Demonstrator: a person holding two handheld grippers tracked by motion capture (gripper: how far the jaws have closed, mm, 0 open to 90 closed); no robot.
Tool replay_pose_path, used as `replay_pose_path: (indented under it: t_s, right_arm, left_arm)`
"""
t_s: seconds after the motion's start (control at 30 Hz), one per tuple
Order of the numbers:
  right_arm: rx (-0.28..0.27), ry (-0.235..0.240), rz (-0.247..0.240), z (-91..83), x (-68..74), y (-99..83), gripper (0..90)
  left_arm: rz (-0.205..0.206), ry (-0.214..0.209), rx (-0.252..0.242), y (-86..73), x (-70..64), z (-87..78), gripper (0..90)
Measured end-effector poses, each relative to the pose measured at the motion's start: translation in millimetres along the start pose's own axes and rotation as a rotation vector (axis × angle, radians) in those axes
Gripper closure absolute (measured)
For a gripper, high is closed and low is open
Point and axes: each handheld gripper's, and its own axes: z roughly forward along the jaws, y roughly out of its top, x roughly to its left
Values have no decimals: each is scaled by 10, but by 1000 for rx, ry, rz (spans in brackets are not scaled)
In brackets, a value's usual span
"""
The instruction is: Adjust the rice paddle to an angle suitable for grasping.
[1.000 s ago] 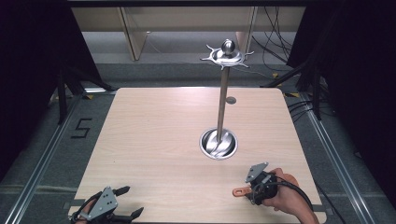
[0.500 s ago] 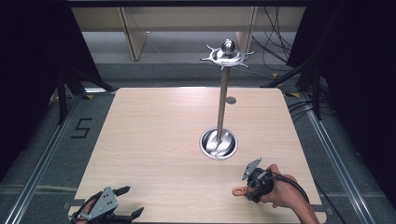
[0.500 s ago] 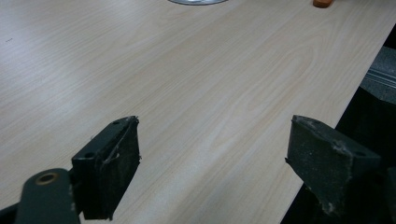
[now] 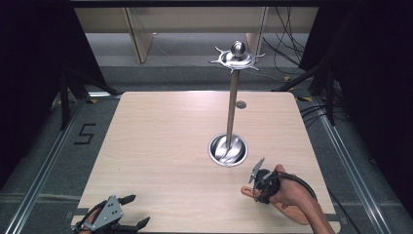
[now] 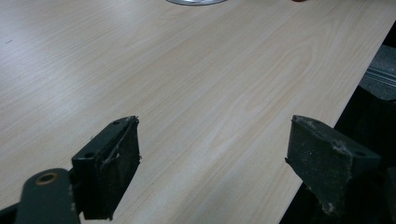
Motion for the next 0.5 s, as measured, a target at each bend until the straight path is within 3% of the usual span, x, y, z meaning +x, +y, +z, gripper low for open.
replay_pose_path:
  t_s: [0.1,0.13,0.2,0.3,0.33,0.5]
  right_arm:
    - [10,2,-1,-1,-2,12,652]
    - [28,-8,4,2,3,30,656]
    - [31,-20,-3,3,0,31,661]
    - [28,-16,10,3,3,29,663]
    - [34,-19,10,1,8,29,663]
    - [19,-34,2,0,20,20,665]
  left_arm:
    - [0,1,-2,-1,-1,3,166]
    - [-30,-4,-8,-2,-25,5,166]
    - [-30,-7,-11,0,-23,-2,166]
    - [-16,-7,-20,3,-7,0,166]
    - [-51,-7,-11,-5,-28,2,166]
    - [-56,-5,-25,-6,-34,16,166]
